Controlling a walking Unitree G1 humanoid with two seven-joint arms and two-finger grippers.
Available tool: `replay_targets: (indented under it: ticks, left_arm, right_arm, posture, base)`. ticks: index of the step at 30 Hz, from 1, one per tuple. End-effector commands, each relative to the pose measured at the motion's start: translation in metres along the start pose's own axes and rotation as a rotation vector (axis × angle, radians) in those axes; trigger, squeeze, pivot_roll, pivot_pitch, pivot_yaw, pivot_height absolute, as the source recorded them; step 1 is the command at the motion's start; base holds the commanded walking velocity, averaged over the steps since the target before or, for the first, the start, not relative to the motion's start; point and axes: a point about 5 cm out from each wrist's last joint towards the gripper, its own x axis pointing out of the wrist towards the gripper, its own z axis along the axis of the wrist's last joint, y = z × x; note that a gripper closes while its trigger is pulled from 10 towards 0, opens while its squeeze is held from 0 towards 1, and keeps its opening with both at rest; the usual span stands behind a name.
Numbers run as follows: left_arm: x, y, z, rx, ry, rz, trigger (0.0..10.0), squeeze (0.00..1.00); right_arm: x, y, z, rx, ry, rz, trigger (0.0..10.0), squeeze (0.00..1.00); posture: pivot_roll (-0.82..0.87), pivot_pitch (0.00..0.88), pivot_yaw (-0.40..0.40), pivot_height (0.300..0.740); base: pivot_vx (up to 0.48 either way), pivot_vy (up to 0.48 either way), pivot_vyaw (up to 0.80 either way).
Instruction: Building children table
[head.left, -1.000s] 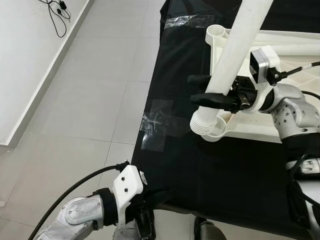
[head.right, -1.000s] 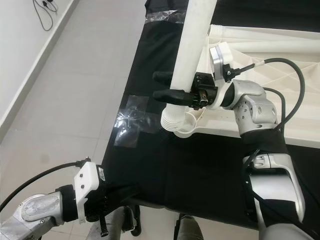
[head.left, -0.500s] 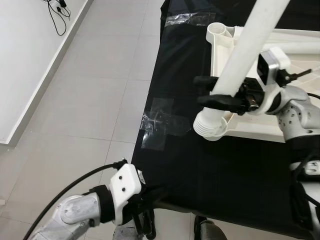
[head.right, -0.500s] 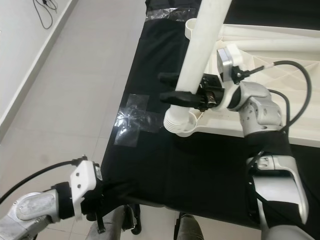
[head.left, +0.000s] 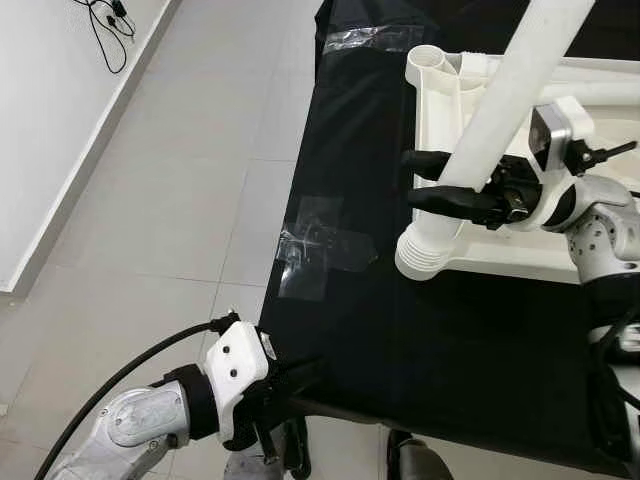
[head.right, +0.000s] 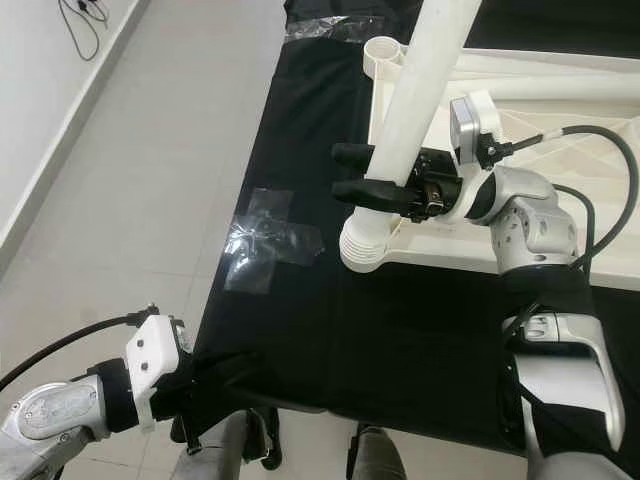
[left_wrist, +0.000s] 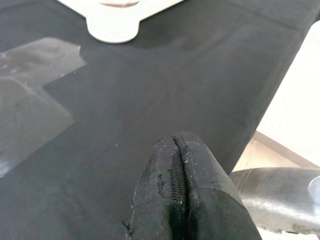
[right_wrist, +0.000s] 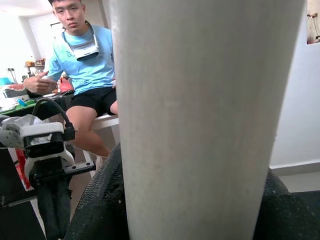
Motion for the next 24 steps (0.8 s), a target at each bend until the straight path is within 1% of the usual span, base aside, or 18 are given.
replay_targets:
  ticks: [1, 7, 10, 12, 17, 19, 23, 24]
  left_arm:
    - [-0.006, 0.001, -0.006, 0.011, 0.042, 0.016, 10.0, 0.00]
    - [-0.008, 0.003, -0.012, 0.016, 0.056, 0.051, 10.0, 0.00]
    - [-0.009, 0.003, -0.012, 0.016, 0.057, 0.054, 10.0, 0.00]
    - [-0.008, 0.003, -0.013, 0.013, 0.056, 0.059, 10.0, 0.00]
    - [-0.008, 0.002, -0.013, 0.012, 0.054, 0.058, 10.0, 0.00]
    - [-0.008, 0.001, -0.014, 0.011, 0.053, 0.053, 10.0, 0.00]
    - [-0.008, -0.001, -0.014, 0.009, 0.052, 0.052, 10.0, 0.00]
    - [-0.008, -0.001, -0.014, 0.008, 0.051, 0.051, 10.0, 0.00]
  right_arm:
    - [0.005, 0.003, -0.017, 0.045, 0.054, 0.011, 10.0, 0.00]
    - [0.007, 0.003, -0.018, 0.035, 0.067, 0.026, 10.0, 0.00]
    - [0.008, 0.003, -0.018, 0.031, 0.072, 0.030, 10.0, 0.00]
    - [0.011, 0.001, -0.020, 0.017, 0.094, 0.032, 10.0, 0.00]
    - [0.015, 0.000, -0.022, 0.003, 0.108, 0.031, 10.0, 0.00]
    - [0.019, -0.001, -0.023, -0.016, 0.129, 0.044, 10.0, 0.00]
    - [0.021, 0.001, -0.023, -0.024, 0.148, 0.068, 10.0, 0.00]
    - [0.021, 0.003, -0.024, -0.023, 0.164, 0.090, 10.0, 0.00]
  posture:
    - [0.20, 0.372, 0.071, 0.740]
    - [0.20, 0.377, 0.068, 0.740]
    - [0.20, 0.377, 0.068, 0.740]
    - [0.20, 0.378, 0.070, 0.740]
    - [0.20, 0.378, 0.071, 0.740]
    - [0.20, 0.379, 0.070, 0.740]
    - [0.20, 0.379, 0.070, 0.740]
    - [0.20, 0.378, 0.069, 0.740]
  base:
    - [0.000, 0.000, 0.00]
    - [0.000, 0.000, 0.00]
    - [0.000, 0.000, 0.00]
    - [0.000, 0.000, 0.00]
    - [0.000, 0.000, 0.00]
    - [0.000, 0.000, 0.00]
    - [0.000, 0.000, 0.00]
    - [0.000, 0.000, 0.00]
